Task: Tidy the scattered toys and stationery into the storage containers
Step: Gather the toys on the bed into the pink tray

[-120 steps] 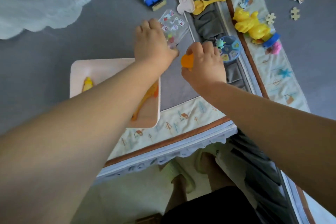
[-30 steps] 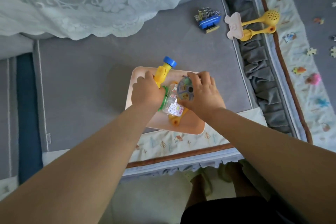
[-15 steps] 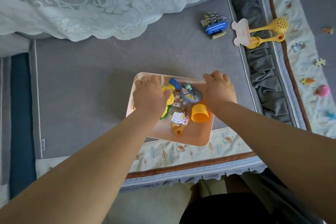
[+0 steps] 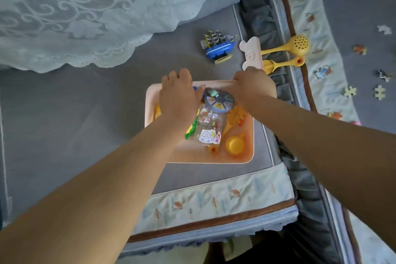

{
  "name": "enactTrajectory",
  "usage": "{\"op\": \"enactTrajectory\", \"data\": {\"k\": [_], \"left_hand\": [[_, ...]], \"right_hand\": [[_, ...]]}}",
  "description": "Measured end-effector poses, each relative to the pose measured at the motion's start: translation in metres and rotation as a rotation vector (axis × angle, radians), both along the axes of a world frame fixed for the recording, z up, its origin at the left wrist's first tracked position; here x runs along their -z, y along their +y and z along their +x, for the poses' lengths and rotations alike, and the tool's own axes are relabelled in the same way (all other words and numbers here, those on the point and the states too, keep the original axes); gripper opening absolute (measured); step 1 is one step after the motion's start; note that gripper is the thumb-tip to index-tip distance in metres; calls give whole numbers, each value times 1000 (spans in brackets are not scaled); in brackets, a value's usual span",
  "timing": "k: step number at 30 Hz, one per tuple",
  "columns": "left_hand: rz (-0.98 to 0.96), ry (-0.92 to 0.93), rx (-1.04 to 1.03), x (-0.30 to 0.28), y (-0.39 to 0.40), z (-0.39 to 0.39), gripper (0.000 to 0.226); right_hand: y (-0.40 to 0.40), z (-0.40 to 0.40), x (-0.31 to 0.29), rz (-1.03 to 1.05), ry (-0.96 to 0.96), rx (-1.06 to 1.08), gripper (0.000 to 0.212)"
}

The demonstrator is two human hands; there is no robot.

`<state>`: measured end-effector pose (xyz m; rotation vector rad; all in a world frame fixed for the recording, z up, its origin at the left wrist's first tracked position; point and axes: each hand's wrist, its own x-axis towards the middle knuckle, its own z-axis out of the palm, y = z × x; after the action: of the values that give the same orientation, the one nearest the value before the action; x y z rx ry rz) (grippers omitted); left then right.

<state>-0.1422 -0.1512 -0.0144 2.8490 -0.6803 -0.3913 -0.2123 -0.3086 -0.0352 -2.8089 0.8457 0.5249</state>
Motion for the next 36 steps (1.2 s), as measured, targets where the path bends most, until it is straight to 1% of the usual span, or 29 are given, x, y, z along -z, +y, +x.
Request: {"op": "enactTrajectory", "data": {"k": [3, 6, 10, 12, 14, 17, 20, 24, 27, 29, 32, 36], "left_hand": [[-66, 11, 13, -1, -41, 11, 38], [-55, -9, 68, 5, -73, 25, 43], [-27, 27, 101, 13, -108, 40, 56], [17, 50, 120, 24, -121, 51, 65], [85, 57, 142, 38, -129, 62, 75], [169, 114, 172, 55, -137, 77, 86], [188, 169, 168, 66, -139, 82, 81], [126, 128, 133, 70, -140, 77, 70], [98, 76, 106, 61, -136, 71, 70], [59, 43, 95, 49, -131, 69, 68], [16, 7, 62, 23, -116, 67, 68], [-19, 7, 9, -10, -82, 57, 67]], "right_hand": [[-31, 0, 1, 0, -6, 26, 28], [-47, 1, 1, -1, -130, 78, 24], [-69, 10, -4, 122, -282, 193, 32], [-88, 18, 3, 154, -267, 204, 33], [-105, 22, 15, 156, -209, 195, 38], [-123, 24, 35, 63, -156, 172, 39], [-129, 20, 51, -36, -125, 144, 33], [-130, 16, 56, -138, -158, 121, 28], [-129, 14, 48, -219, -203, 197, 28], [-125, 13, 38, -213, -215, 258, 29], [-113, 13, 16, -129, -218, 308, 33], [-75, 16, -16, -36, -295, 275, 31]]}}
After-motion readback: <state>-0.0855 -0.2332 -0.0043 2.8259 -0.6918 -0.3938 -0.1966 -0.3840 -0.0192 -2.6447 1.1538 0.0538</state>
